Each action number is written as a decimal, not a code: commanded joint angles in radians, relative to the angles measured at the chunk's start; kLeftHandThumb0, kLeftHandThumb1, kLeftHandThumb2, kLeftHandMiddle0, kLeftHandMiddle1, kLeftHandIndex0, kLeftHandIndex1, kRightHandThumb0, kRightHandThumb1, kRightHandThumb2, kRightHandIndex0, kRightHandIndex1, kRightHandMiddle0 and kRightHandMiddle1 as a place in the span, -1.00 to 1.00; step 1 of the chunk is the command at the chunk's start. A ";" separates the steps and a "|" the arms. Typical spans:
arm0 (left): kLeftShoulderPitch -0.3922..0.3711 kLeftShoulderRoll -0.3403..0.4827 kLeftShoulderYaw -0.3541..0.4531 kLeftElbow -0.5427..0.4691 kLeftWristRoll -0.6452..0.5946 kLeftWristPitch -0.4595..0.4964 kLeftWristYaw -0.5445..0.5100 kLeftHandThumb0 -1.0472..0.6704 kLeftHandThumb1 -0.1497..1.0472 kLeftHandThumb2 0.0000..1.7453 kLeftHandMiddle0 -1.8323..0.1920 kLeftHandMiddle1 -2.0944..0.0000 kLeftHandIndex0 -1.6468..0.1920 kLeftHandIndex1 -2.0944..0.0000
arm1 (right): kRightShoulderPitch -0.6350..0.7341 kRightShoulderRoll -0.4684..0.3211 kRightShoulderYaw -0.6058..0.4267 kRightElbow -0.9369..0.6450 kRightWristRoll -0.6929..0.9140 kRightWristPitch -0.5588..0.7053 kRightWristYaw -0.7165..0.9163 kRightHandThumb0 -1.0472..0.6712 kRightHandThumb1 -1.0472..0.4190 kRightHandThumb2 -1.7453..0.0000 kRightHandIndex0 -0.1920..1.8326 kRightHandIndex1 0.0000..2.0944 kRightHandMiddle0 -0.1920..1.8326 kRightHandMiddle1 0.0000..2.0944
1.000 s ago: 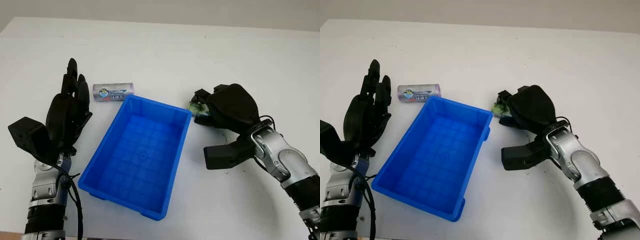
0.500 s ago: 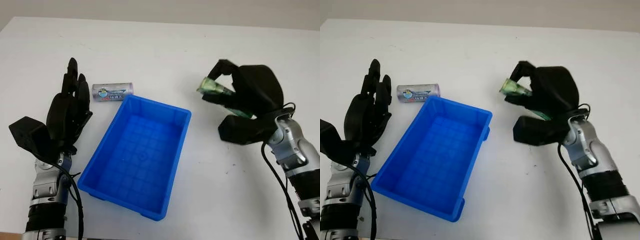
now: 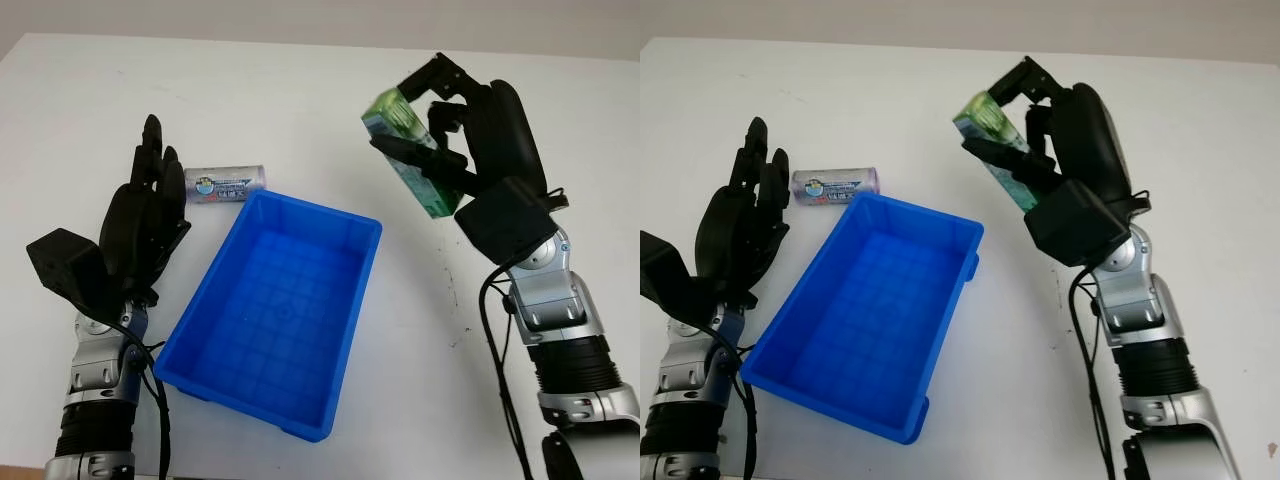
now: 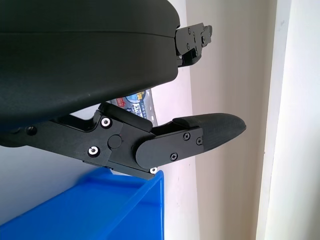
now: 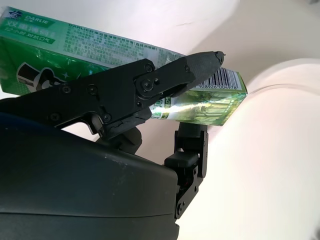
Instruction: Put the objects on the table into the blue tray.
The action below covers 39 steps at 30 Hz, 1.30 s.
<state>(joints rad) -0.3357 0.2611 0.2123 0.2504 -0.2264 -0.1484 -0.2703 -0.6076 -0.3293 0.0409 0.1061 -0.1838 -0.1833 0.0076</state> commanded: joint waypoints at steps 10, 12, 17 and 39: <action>0.004 -0.029 -0.008 -0.013 0.010 -0.008 0.021 -0.61 1.00 -0.26 1.00 1.00 1.00 1.00 | -0.065 0.146 0.076 -0.136 0.165 0.084 0.204 -0.36 -1.00 0.82 0.35 1.00 0.09 1.00; 0.009 -0.033 -0.009 -0.021 0.008 -0.003 0.027 -0.61 1.00 -0.26 1.00 1.00 1.00 1.00 | -0.056 0.146 0.078 -0.146 0.172 0.109 0.227 -0.35 -1.00 0.83 0.34 1.00 0.06 1.00; 0.019 -0.039 -0.008 -0.028 0.001 -0.002 0.030 -0.61 1.00 -0.27 1.00 1.00 1.00 1.00 | -0.046 0.089 0.088 -0.150 0.219 0.206 0.378 -0.35 -1.00 0.78 0.16 1.00 -0.23 1.00; 0.018 -0.063 -0.014 -0.036 0.004 0.018 0.042 -0.63 1.00 -0.32 1.00 1.00 1.00 0.98 | -0.002 -0.042 0.107 -0.156 0.166 0.177 0.576 -0.66 -1.00 0.64 -0.84 -0.96 -0.86 -0.89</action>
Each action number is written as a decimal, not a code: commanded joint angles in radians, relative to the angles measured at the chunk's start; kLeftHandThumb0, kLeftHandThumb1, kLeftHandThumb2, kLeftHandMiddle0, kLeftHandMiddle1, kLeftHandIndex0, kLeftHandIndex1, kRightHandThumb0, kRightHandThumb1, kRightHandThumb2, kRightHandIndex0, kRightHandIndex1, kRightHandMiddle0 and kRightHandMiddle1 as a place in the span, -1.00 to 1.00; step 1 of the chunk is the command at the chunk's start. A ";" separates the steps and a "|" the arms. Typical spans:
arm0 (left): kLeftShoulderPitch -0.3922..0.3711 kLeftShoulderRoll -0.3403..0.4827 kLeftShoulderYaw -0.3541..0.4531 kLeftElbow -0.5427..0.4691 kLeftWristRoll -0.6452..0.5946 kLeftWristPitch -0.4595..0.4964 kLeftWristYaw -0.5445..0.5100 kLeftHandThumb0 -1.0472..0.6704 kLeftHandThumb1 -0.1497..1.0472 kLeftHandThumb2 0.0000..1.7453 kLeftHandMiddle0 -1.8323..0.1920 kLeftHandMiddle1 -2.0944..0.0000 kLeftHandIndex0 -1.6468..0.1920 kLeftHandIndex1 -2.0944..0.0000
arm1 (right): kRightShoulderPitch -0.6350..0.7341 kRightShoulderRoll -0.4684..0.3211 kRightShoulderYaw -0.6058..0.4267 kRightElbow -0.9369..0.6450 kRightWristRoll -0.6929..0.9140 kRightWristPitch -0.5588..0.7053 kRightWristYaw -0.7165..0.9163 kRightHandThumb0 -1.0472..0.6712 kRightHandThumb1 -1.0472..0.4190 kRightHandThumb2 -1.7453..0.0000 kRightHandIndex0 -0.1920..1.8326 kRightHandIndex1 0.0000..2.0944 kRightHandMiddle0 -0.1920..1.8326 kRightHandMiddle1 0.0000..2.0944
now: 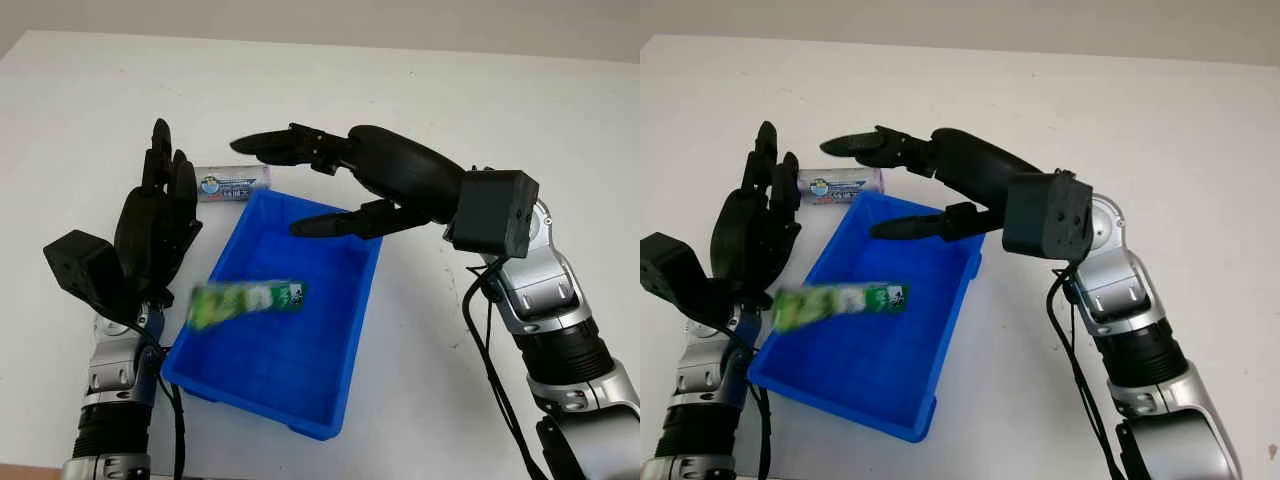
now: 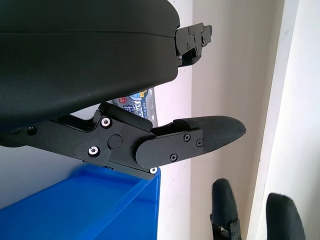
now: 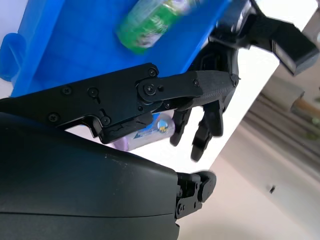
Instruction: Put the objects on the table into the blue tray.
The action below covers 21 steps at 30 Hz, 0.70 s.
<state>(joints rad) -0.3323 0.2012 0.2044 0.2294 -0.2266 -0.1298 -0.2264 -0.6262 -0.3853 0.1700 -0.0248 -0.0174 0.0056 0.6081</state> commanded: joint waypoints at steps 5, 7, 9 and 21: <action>0.015 0.000 -0.002 -0.018 0.006 -0.002 0.003 -0.63 1.00 -0.31 1.00 1.00 1.00 0.98 | 0.056 0.076 -0.111 0.012 0.039 -0.104 -0.163 -0.65 -1.00 0.49 -0.83 -0.95 -0.84 -0.91; 0.015 0.004 0.001 -0.017 0.008 -0.011 0.001 -0.62 1.00 -0.31 1.00 1.00 1.00 0.98 | 0.072 0.081 -0.148 0.025 0.005 -0.143 -0.248 -0.67 -1.00 0.36 -0.81 -0.94 -0.84 -0.91; 0.013 0.013 0.005 -0.013 0.018 -0.025 0.006 -0.61 1.00 -0.30 1.00 0.99 0.99 0.97 | 0.100 0.099 -0.200 0.030 0.045 -0.117 -0.299 -0.64 -1.00 0.34 -0.84 -0.96 -0.84 -0.91; -0.124 0.279 -0.006 0.068 0.223 -0.051 -0.006 -0.60 1.00 -0.50 0.95 0.94 0.92 0.94 | 0.308 0.113 -0.354 -0.013 0.138 -0.018 -0.422 -0.50 -1.00 0.31 -0.88 -0.97 -0.89 -0.95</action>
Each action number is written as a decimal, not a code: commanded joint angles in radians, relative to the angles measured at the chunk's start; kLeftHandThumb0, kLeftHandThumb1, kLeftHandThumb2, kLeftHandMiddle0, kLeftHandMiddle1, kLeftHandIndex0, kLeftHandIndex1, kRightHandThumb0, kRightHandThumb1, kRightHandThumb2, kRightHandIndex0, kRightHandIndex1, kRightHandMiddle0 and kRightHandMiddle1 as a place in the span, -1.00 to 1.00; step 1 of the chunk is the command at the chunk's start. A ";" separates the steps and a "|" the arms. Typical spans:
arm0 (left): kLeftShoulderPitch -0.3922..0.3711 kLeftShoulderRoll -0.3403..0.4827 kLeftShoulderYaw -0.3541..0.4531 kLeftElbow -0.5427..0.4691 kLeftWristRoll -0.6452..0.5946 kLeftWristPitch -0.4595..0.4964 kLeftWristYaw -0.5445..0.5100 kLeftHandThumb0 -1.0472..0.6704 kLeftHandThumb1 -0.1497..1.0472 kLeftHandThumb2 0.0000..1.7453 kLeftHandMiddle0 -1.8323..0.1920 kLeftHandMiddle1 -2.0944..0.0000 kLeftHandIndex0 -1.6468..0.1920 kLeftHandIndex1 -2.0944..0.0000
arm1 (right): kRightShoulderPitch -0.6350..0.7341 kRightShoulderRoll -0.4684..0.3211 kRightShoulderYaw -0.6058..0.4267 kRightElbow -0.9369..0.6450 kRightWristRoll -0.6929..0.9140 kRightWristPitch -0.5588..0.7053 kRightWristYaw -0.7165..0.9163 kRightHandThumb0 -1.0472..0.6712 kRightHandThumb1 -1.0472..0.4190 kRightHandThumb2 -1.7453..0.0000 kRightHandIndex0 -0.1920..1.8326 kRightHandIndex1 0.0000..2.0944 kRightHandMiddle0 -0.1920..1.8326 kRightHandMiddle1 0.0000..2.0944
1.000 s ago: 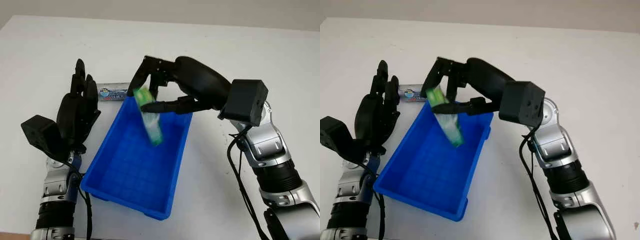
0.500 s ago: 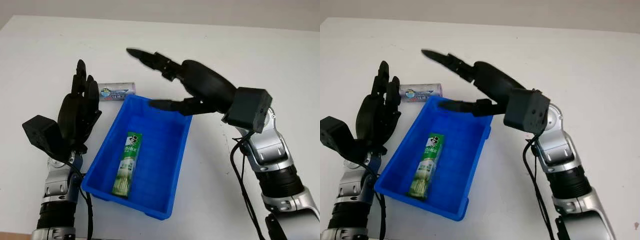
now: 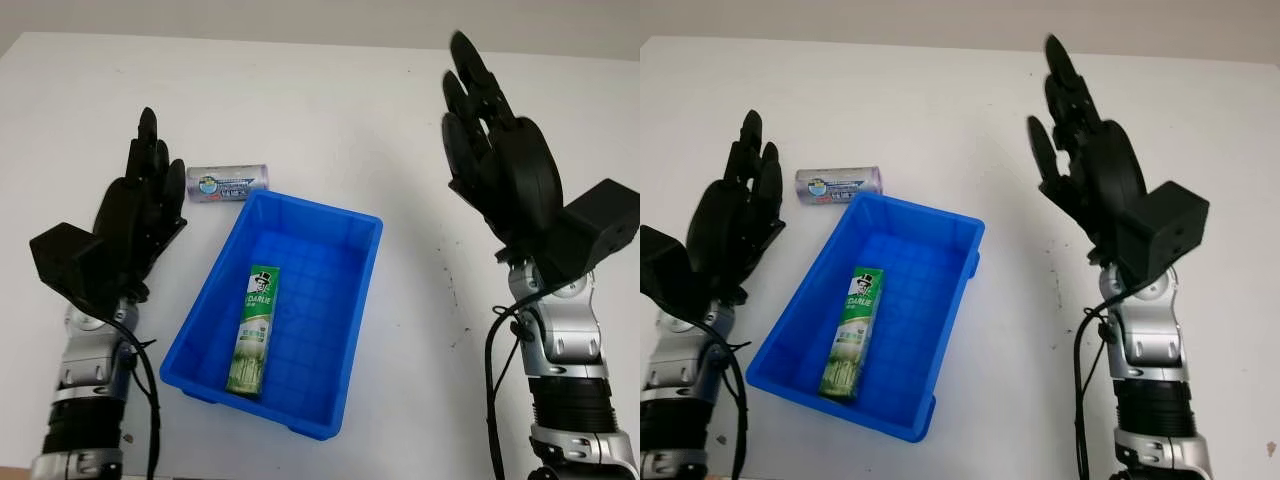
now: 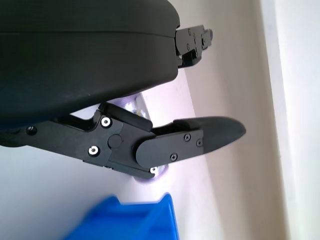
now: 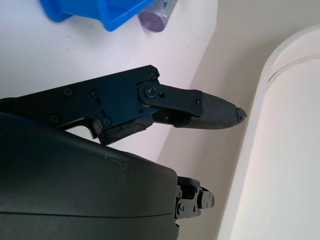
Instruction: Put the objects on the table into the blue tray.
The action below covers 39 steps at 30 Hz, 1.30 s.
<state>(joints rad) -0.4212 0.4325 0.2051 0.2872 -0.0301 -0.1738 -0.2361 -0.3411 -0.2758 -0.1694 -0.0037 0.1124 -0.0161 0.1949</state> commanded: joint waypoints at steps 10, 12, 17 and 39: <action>-0.271 0.259 -0.064 0.107 0.090 0.096 -0.183 -0.61 0.93 -0.92 0.93 0.96 0.89 0.95 | 0.088 0.007 -0.032 -0.097 0.026 0.034 -0.039 -0.51 -1.00 0.26 -0.91 -0.97 -0.90 -0.95; -0.330 0.291 -0.114 0.136 0.146 0.093 -0.215 -0.59 0.92 -0.93 0.93 0.95 0.89 0.94 | 0.090 0.009 -0.029 -0.105 0.019 0.043 -0.051 -0.51 -1.00 0.24 -0.92 -0.97 -0.91 -0.95; -0.474 0.309 -0.229 0.239 0.264 0.116 -0.272 -0.55 0.81 -0.96 0.84 0.93 0.84 0.94 | 0.086 0.015 -0.024 -0.127 0.012 0.070 -0.080 -0.50 -1.00 0.22 -0.92 -0.97 -0.92 -0.96; -0.707 0.164 -0.614 0.817 0.659 -0.092 -0.184 -0.55 0.74 -0.94 0.98 0.96 0.95 0.96 | 0.137 0.028 -0.061 -0.220 0.051 0.100 -0.099 -0.43 -1.00 0.20 -0.98 -0.97 -0.97 -0.96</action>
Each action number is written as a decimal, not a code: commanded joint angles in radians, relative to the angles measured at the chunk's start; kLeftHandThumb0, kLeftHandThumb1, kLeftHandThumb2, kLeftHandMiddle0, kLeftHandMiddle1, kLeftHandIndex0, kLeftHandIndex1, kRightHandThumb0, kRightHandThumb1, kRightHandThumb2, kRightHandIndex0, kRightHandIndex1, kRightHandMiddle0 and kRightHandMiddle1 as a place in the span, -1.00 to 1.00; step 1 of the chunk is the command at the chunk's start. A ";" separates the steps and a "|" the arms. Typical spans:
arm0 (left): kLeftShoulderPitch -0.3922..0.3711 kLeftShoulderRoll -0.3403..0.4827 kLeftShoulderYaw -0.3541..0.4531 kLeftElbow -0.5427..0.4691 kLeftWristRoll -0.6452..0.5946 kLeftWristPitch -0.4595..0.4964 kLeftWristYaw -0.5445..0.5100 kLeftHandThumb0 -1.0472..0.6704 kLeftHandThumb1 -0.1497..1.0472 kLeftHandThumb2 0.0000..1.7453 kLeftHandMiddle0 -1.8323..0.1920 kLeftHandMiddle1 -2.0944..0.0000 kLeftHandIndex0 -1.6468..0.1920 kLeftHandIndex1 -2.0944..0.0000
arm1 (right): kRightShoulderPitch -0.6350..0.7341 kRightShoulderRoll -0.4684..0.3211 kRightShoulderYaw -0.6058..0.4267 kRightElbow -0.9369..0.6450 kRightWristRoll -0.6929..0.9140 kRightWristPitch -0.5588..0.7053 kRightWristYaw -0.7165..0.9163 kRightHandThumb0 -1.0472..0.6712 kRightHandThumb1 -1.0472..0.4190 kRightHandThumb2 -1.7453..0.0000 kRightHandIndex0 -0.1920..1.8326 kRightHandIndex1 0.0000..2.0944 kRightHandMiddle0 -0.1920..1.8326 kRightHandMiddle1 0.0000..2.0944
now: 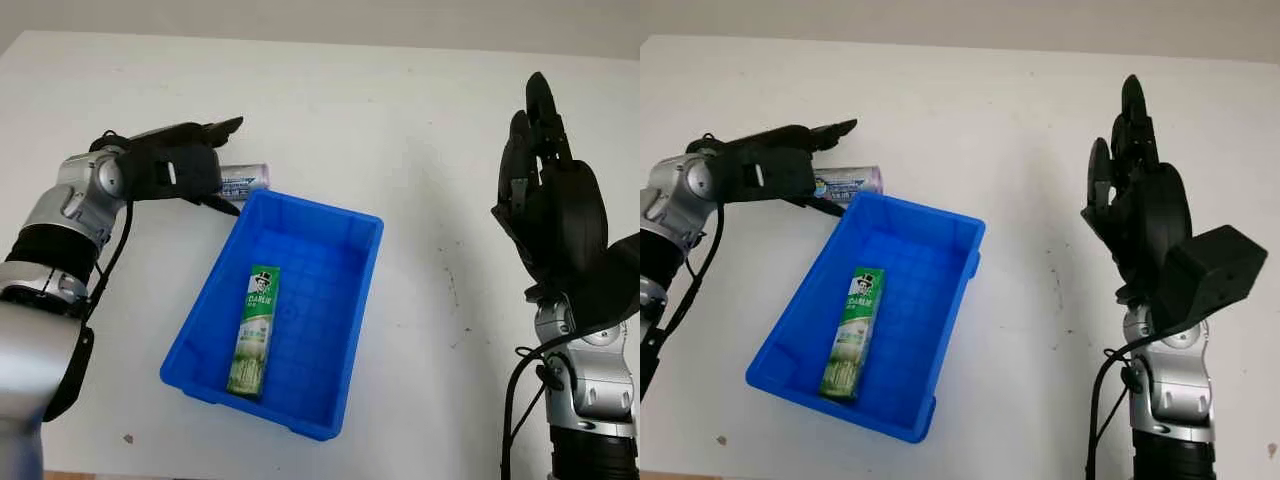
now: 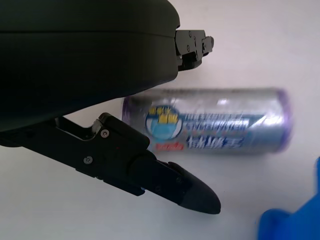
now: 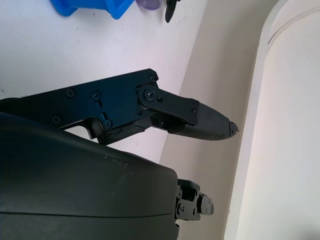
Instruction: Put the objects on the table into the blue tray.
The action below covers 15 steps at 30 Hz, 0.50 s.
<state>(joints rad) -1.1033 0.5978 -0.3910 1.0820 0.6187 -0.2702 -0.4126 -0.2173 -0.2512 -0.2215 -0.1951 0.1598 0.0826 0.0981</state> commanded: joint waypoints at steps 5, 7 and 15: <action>-0.031 0.000 -0.086 0.042 0.089 -0.015 0.037 -0.50 0.73 -0.94 0.97 0.95 0.94 0.95 | 0.012 0.003 -0.008 -0.028 0.008 0.002 -0.001 -0.44 -1.00 0.21 -0.99 -0.97 -0.98 -0.96; -0.026 0.006 -0.143 0.028 0.166 -0.018 0.110 -0.50 0.77 -0.93 0.93 0.93 0.90 0.93 | 0.011 0.001 -0.005 -0.026 0.009 0.002 0.004 -0.44 -1.00 0.21 -1.00 -0.97 -0.98 -0.96; 0.009 0.006 -0.250 0.055 0.334 -0.048 0.537 -0.28 1.00 -0.56 0.16 -0.97 0.68 -0.89 | 0.007 0.005 0.006 -0.041 0.002 0.034 -0.009 -0.47 -1.00 0.19 -0.98 -0.96 -0.96 -0.95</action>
<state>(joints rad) -1.1233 0.6051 -0.6127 1.1163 0.9324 -0.3115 0.0973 -0.2169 -0.2500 -0.2123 -0.2076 0.1630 0.1086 0.0943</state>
